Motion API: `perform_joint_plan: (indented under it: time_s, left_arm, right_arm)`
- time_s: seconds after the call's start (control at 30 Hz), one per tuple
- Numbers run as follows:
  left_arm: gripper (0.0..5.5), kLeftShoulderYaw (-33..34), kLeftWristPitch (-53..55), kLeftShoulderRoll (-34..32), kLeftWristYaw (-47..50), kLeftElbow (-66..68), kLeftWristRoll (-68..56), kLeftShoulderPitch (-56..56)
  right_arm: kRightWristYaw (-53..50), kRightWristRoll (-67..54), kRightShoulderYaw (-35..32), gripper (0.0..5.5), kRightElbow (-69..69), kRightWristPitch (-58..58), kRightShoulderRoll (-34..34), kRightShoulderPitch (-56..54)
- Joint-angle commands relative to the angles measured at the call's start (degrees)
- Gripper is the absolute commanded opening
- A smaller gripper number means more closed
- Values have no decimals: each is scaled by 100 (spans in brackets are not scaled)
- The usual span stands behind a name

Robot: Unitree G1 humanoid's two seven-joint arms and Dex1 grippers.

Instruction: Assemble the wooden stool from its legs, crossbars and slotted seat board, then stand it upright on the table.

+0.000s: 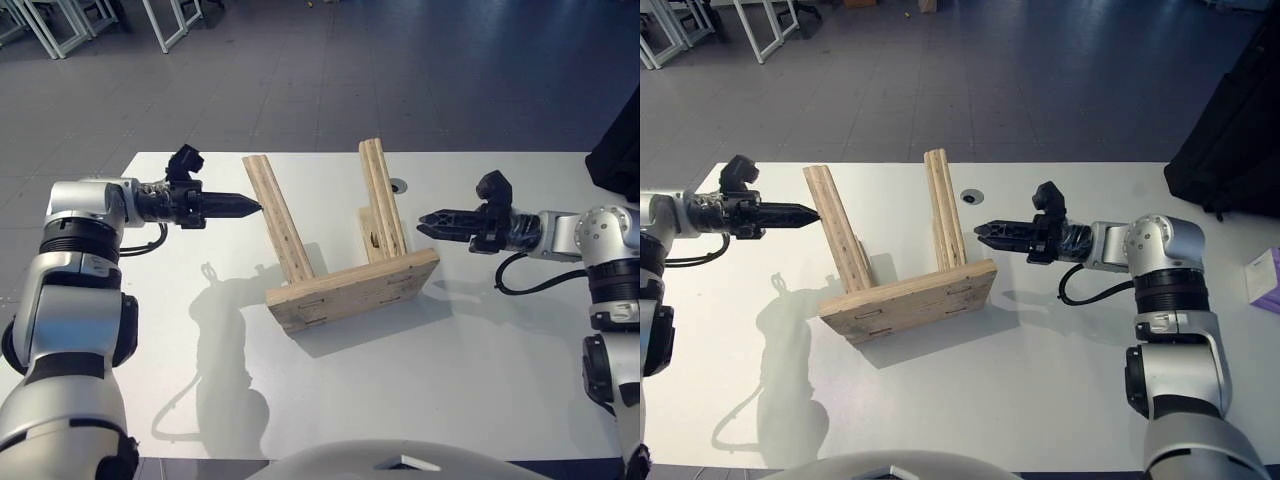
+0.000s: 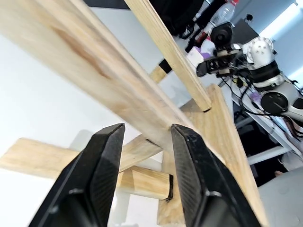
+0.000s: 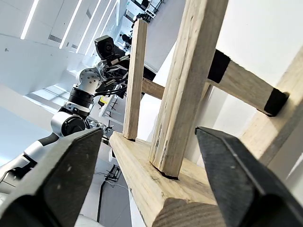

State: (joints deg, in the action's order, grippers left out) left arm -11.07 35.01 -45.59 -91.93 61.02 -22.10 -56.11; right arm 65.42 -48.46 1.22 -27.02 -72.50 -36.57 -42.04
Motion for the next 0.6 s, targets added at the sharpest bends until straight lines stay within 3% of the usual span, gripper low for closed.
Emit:
perform_joint_plan:
  time_s: [0.03,0.17,0.23,0.27,0.37,0.43,0.5,0.6]
  left_arm:
    - [180,108,-380,-202,-44,385,333,-62]
    - [204,30,-360,-722,-56,98,129,179]
    - [249,204,-312,-967,-55,-809,-240,627]
    - [261,338,-458,-1034,-47,-1359,-240,1029]
    - [308,771,-1348,-834,1273,-4163,37,3519]
    - [337,904,-2289,-712,2079,-5234,590,4779]
    - [343,974,-2873,-789,2271,-5781,888,5461]
    - [343,1058,-2928,-798,2247,-6522,728,5834]
  right_arm:
    - [23,255,-173,393,95,236,-217,97]
    - [265,641,-143,418,189,750,-682,273]
    - [373,981,-2,468,663,1267,-987,649]
    - [391,1294,138,484,987,1723,-1169,943]
    - [513,2480,727,538,1763,3490,-1655,1766]
    - [709,3096,1037,545,2043,4538,-1844,2103]
    - [793,3401,1104,545,2108,5374,-1798,2337]
    - [736,3605,1112,545,1952,5853,-1605,2422]
